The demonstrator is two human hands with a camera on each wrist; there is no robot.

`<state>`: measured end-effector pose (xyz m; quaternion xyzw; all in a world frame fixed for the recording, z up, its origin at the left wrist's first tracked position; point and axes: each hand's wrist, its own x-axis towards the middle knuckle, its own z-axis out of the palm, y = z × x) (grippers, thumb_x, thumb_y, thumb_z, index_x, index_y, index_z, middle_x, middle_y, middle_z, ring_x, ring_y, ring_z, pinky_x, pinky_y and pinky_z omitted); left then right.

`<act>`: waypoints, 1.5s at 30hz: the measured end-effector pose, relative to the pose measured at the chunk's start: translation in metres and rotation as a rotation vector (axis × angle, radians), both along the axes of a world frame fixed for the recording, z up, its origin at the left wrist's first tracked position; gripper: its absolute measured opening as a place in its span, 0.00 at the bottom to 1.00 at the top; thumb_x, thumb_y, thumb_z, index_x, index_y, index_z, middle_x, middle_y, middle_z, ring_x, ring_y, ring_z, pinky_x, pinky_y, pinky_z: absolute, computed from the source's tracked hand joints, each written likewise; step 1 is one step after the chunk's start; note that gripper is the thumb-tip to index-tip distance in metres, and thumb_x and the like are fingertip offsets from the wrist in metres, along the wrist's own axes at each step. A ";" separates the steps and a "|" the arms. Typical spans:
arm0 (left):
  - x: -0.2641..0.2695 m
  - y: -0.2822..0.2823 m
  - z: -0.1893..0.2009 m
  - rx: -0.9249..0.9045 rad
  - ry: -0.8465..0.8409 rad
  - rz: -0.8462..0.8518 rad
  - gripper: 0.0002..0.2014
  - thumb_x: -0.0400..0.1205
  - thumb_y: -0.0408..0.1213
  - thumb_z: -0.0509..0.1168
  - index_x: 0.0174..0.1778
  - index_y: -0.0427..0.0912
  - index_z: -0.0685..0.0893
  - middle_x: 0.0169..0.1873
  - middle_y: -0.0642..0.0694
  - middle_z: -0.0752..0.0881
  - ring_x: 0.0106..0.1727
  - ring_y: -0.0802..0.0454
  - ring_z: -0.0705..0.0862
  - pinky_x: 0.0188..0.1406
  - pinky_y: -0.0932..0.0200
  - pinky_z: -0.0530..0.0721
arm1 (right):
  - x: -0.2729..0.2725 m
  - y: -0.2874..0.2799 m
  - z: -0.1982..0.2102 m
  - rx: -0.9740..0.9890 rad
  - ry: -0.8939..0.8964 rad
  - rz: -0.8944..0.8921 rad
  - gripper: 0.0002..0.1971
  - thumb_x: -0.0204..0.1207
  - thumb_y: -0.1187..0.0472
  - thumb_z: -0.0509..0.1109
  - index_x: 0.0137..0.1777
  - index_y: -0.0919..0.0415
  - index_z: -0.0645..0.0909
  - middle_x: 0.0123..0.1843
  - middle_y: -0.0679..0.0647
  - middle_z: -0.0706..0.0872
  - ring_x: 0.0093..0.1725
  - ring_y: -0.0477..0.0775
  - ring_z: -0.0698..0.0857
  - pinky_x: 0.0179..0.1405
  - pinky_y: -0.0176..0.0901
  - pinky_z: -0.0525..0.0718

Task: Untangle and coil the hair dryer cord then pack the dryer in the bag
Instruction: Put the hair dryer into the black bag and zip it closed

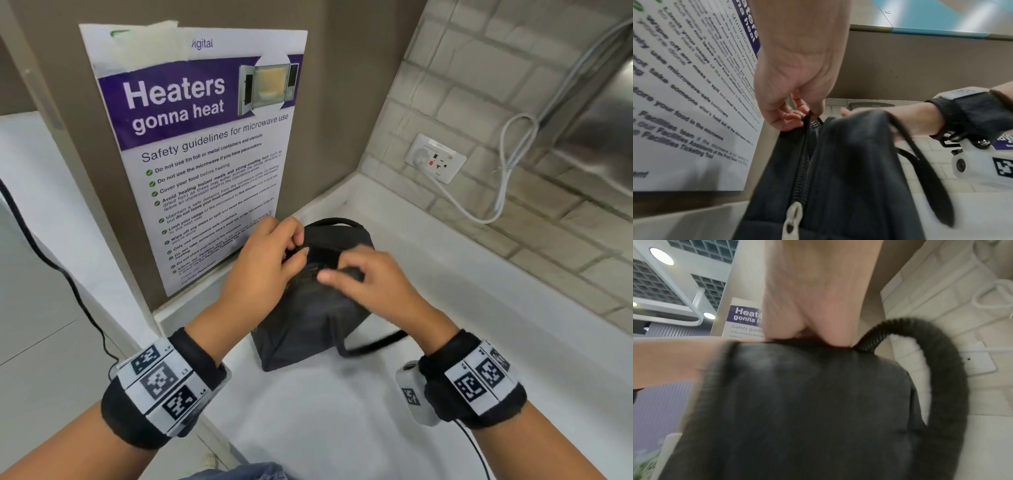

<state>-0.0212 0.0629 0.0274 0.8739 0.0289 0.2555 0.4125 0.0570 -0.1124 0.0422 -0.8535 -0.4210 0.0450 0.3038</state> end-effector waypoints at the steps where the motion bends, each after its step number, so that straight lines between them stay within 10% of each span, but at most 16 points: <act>1: -0.001 0.000 0.000 -0.013 -0.010 0.011 0.04 0.79 0.34 0.66 0.45 0.45 0.77 0.41 0.49 0.75 0.37 0.57 0.76 0.38 0.73 0.72 | 0.000 0.002 0.001 0.119 -0.116 -0.071 0.21 0.72 0.43 0.71 0.28 0.57 0.74 0.26 0.48 0.76 0.34 0.48 0.75 0.36 0.41 0.73; 6: -0.010 0.008 -0.011 -0.064 0.112 0.170 0.09 0.77 0.34 0.68 0.46 0.46 0.74 0.41 0.48 0.77 0.39 0.51 0.76 0.38 0.61 0.74 | 0.000 0.004 -0.011 0.201 -0.278 -0.198 0.21 0.72 0.45 0.72 0.28 0.59 0.73 0.28 0.48 0.77 0.35 0.50 0.75 0.37 0.43 0.76; 12: -0.026 0.012 -0.035 0.127 0.880 0.101 0.19 0.83 0.49 0.60 0.55 0.34 0.74 0.50 0.38 0.82 0.52 0.39 0.82 0.45 0.53 0.76 | -0.007 0.006 -0.021 0.237 -0.317 -0.273 0.20 0.73 0.46 0.72 0.28 0.60 0.75 0.28 0.49 0.77 0.35 0.50 0.75 0.42 0.45 0.77; 19: -0.015 0.020 -0.049 -0.272 0.803 0.122 0.16 0.81 0.42 0.65 0.54 0.36 0.68 0.44 0.33 0.85 0.46 0.36 0.87 0.51 0.42 0.87 | -0.016 0.010 -0.021 0.265 -0.314 -0.307 0.21 0.73 0.45 0.70 0.28 0.59 0.75 0.28 0.48 0.77 0.35 0.51 0.76 0.43 0.50 0.78; 23: -0.015 0.014 -0.048 -0.528 0.808 0.022 0.14 0.85 0.34 0.60 0.63 0.36 0.65 0.38 0.38 0.84 0.35 0.47 0.82 0.38 0.55 0.86 | -0.020 0.009 -0.022 0.281 -0.305 -0.328 0.20 0.74 0.45 0.69 0.28 0.59 0.74 0.28 0.48 0.77 0.35 0.51 0.75 0.42 0.50 0.78; 32: -0.024 0.018 -0.048 -0.547 0.845 0.031 0.29 0.78 0.31 0.70 0.72 0.32 0.66 0.49 0.37 0.84 0.50 0.44 0.84 0.42 0.60 0.84 | -0.027 0.006 -0.022 0.305 -0.255 -0.282 0.20 0.73 0.46 0.70 0.28 0.58 0.73 0.28 0.47 0.75 0.34 0.50 0.73 0.41 0.50 0.77; 40: -0.028 0.025 -0.045 -0.384 0.840 -0.006 0.11 0.80 0.37 0.69 0.32 0.38 0.84 0.24 0.50 0.85 0.29 0.56 0.82 0.27 0.70 0.81 | -0.031 0.005 -0.022 0.269 -0.261 -0.283 0.19 0.73 0.44 0.69 0.30 0.57 0.74 0.30 0.45 0.76 0.36 0.48 0.75 0.44 0.51 0.78; 45: -0.032 0.030 -0.030 -0.355 0.848 -0.102 0.13 0.82 0.37 0.60 0.32 0.43 0.83 0.28 0.48 0.79 0.32 0.53 0.75 0.32 0.62 0.73 | -0.042 0.009 -0.017 0.158 -0.367 -0.194 0.11 0.73 0.44 0.70 0.43 0.51 0.85 0.37 0.44 0.82 0.42 0.48 0.77 0.51 0.47 0.73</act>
